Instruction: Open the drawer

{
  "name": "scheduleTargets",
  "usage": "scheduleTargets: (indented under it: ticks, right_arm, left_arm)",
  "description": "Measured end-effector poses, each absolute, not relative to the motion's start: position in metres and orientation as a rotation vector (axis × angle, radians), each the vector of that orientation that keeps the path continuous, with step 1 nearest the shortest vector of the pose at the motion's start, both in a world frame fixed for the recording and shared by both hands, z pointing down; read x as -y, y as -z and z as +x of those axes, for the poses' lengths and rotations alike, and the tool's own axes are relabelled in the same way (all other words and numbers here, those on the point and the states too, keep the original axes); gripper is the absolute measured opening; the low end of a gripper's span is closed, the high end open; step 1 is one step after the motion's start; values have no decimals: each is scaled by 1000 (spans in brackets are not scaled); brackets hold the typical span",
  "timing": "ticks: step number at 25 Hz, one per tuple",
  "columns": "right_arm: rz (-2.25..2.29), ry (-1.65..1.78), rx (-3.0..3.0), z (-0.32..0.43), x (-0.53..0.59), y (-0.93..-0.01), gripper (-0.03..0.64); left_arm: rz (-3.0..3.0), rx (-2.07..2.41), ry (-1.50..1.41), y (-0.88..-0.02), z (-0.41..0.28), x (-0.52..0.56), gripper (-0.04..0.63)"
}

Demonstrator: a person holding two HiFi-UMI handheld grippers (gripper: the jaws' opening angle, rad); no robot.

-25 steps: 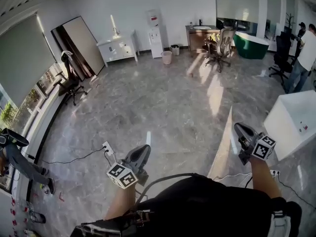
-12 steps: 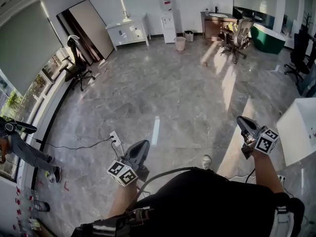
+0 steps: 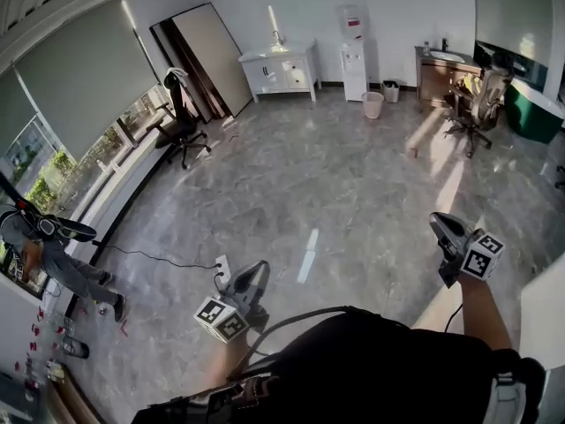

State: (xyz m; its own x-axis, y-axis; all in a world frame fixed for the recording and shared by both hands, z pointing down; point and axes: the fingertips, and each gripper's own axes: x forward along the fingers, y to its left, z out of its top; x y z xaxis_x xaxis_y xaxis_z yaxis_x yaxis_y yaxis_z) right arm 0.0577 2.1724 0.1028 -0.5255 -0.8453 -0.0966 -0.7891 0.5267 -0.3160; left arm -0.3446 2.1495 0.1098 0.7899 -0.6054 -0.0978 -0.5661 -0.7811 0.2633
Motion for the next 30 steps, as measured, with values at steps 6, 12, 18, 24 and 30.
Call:
scheduleTargets:
  ticks: [6,12,18,24,30]
  right_arm:
    - [-1349,290,-2633,103,-2100,-138,2]
    - [-1373,364,-2645,118,-2050,-160,2]
    - [-1479,335,-2618,125,-1997,-149,2]
    - [-1594,300,-2509,102,-1932,-130,2]
    - [-1619,304,-2462,53,-1840,-114,2]
  left_arm:
    - [2697,923,339,-139,-286,-2098,0]
    - [2676,905,287,-144,-266,-2032,0]
    - [2721,778,296,-139,-249,-1953,0]
    - [2770,654,294,-126,-276,-1861,0]
    - [2788,659,289,-102,-339,-1756,0]
